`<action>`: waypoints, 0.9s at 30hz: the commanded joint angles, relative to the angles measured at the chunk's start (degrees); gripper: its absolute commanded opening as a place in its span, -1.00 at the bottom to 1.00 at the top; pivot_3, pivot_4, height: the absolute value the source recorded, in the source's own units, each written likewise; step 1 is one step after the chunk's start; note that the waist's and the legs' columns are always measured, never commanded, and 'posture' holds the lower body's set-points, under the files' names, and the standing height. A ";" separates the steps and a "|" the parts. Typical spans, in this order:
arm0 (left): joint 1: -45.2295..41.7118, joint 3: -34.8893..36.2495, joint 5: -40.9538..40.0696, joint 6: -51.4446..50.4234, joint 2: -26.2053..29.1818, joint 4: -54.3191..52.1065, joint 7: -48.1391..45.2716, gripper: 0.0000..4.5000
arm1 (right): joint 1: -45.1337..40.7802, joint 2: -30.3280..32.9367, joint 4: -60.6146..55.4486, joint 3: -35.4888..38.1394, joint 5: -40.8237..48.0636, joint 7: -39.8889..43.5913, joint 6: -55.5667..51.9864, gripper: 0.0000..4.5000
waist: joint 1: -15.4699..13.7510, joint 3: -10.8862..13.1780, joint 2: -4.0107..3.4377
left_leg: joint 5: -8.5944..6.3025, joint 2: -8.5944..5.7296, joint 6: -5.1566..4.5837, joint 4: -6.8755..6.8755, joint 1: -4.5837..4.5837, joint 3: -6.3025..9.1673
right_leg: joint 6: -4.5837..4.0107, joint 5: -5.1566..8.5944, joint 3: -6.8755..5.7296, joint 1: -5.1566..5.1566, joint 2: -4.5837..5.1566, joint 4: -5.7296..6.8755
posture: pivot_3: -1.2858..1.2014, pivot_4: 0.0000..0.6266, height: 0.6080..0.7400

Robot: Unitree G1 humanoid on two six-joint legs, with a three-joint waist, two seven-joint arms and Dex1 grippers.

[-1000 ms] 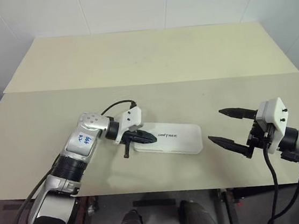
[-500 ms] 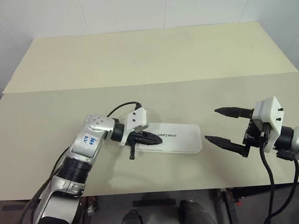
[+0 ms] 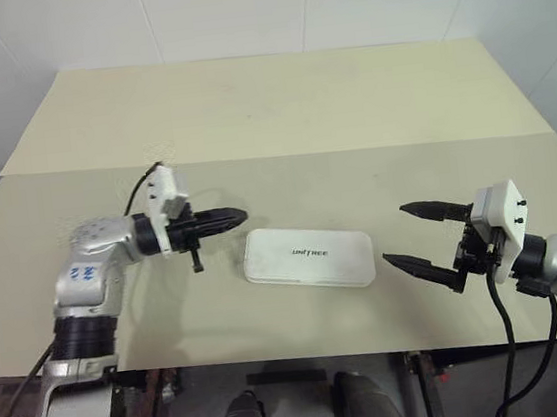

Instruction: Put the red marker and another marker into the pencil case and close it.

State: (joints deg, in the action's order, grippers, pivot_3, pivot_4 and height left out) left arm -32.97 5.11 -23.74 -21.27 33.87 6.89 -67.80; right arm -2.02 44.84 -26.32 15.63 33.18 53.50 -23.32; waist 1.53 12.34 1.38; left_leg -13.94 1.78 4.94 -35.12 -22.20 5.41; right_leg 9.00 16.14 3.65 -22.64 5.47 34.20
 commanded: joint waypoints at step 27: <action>9.48 5.08 -3.63 5.98 3.50 -9.90 3.67 0.98 | -7.10 1.04 14.47 1.78 -3.83 5.49 11.81 1.00 | 0.02 0.00 0.00 | 0.00 0.00 0.00 -0.01 0.00 -0.02 | -0.16 0.08 0.00 0.01 0.01 -0.04 | 0.03 -0.52 1.00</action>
State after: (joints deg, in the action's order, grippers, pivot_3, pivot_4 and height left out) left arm -22.34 10.04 -28.10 -17.67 36.98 -3.44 -64.51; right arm -8.59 44.86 -11.62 15.95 29.32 58.45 -12.77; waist 1.55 12.34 1.39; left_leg -13.94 1.78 4.95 -35.14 -22.20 5.40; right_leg 8.84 16.21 3.65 -22.63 5.48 34.16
